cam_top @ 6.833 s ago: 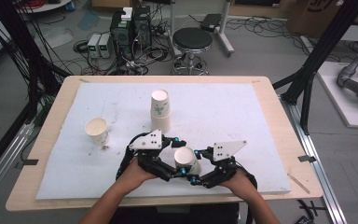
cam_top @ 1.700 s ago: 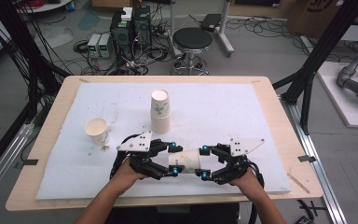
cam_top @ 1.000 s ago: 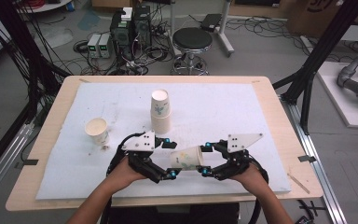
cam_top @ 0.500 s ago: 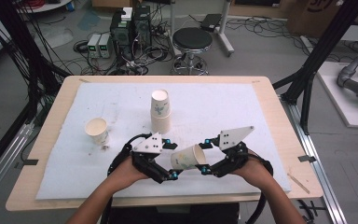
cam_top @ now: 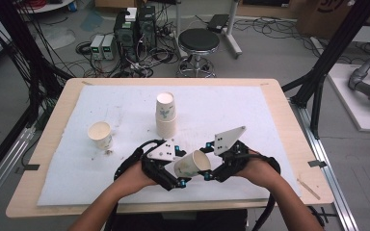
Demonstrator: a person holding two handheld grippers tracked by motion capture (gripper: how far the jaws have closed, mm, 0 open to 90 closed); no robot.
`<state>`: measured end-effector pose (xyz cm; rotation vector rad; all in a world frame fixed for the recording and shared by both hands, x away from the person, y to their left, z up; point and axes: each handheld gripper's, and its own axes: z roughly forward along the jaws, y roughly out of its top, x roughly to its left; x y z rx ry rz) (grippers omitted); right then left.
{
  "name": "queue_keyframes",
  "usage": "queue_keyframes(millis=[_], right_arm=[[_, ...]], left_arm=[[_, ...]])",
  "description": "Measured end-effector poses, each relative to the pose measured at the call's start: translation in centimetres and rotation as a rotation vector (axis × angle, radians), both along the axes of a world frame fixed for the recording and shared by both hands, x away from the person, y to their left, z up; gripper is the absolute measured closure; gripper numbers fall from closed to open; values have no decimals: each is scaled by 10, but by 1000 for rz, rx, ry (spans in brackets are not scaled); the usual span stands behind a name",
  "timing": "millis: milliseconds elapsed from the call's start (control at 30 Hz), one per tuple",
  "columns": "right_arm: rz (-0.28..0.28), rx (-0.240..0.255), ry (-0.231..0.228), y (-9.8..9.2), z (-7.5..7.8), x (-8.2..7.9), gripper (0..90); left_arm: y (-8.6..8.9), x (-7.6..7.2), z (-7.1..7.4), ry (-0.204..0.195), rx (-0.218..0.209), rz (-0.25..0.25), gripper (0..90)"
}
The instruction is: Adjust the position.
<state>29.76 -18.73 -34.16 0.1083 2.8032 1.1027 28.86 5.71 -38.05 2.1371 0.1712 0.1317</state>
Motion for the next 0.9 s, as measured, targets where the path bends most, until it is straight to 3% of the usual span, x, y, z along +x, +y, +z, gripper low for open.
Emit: queue_keyframes(millis=[233, 500, 900], right_arm=[[26, -74, -10, 8, 7, 1, 314], [38, -125, -15, 14, 6, 1, 312], [59, -150, -1, 19, 2, 0, 309]], left_arm=[[-5, 1, -2, 6, 21, -11, 178], [-9, 3, -2, 16, 40, -22, 200], [-13, 4, -6, 52, 71, -52, 328]])
